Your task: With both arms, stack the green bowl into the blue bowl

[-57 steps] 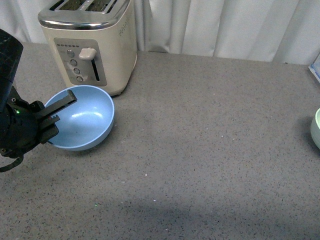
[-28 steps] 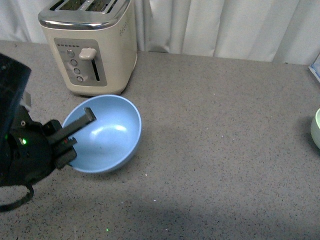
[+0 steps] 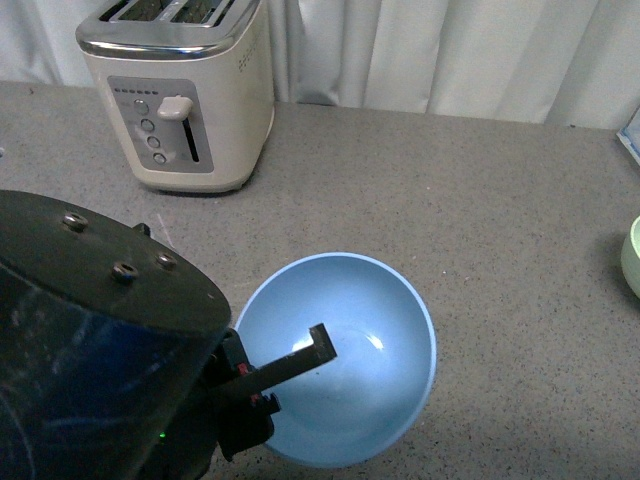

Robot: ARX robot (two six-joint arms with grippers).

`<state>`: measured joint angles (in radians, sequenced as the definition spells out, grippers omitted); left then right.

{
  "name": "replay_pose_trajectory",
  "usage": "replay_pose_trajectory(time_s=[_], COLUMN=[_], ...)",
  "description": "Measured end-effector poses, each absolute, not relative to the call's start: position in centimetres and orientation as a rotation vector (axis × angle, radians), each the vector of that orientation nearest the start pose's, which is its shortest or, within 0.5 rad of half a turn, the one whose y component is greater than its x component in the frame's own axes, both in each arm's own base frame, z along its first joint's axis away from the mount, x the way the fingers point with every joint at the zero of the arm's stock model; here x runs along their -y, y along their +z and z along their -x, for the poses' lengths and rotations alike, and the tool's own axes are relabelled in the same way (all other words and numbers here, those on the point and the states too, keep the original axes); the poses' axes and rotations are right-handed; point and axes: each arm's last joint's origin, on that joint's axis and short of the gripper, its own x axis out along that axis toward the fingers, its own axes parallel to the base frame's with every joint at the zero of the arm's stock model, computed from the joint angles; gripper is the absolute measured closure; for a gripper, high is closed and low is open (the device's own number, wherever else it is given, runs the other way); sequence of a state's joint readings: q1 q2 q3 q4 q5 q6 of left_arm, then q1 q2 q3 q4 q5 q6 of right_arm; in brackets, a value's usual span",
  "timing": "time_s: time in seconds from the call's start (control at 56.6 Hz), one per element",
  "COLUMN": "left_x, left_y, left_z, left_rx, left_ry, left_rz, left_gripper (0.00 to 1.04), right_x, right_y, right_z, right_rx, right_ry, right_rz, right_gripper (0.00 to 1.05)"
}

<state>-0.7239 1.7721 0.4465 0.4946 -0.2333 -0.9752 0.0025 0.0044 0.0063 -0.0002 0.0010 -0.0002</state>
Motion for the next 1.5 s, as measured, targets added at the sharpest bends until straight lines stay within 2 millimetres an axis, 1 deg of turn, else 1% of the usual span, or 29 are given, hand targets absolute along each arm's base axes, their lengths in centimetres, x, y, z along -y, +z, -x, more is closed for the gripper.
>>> replay_pose_trajectory(time_s=[0.106, 0.212, 0.371, 0.795, 0.901, 1.007, 1.13, 1.501], left_x=[17.7, 18.4, 18.6, 18.9, 18.9, 19.5, 19.1, 18.9], left_y=[6.4, 5.7, 4.8, 4.1, 3.9, 3.8, 3.5, 3.1], left_z=[-18.5, -17.6, -17.2, -17.1, -17.2, -18.2, -18.8, -20.1], left_rx=[-0.890, -0.919, -0.925, -0.946, -0.944, -0.922, -0.920, -0.908], left_ry=[-0.104, -0.135, -0.120, -0.108, -0.095, -0.082, -0.052, -0.012], left_rz=[0.511, 0.482, 0.461, 0.463, 0.458, 0.457, 0.448, 0.433], left_gripper=[1.01, 1.01, 1.01, 1.01, 1.01, 1.01, 1.01, 1.01], right_x=[0.0, 0.0, 0.0, 0.0, 0.0, 0.0, 0.0, 0.0], right_y=[16.5, 16.5, 16.5, 16.5, 16.5, 16.5, 16.5, 16.5], right_z=[-9.8, -9.8, -9.8, -9.8, -9.8, -9.8, -9.8, -9.8], right_rx=[0.002, 0.002, 0.002, 0.002, 0.002, 0.002, 0.002, 0.002], right_ry=[0.002, 0.002, 0.001, 0.001, 0.001, 0.004, 0.003, 0.003], right_rz=[0.000, 0.000, 0.000, 0.000, 0.000, 0.000, 0.000, 0.000], right_gripper=[0.09, 0.09, 0.09, 0.09, 0.09, 0.09, 0.09, 0.09])
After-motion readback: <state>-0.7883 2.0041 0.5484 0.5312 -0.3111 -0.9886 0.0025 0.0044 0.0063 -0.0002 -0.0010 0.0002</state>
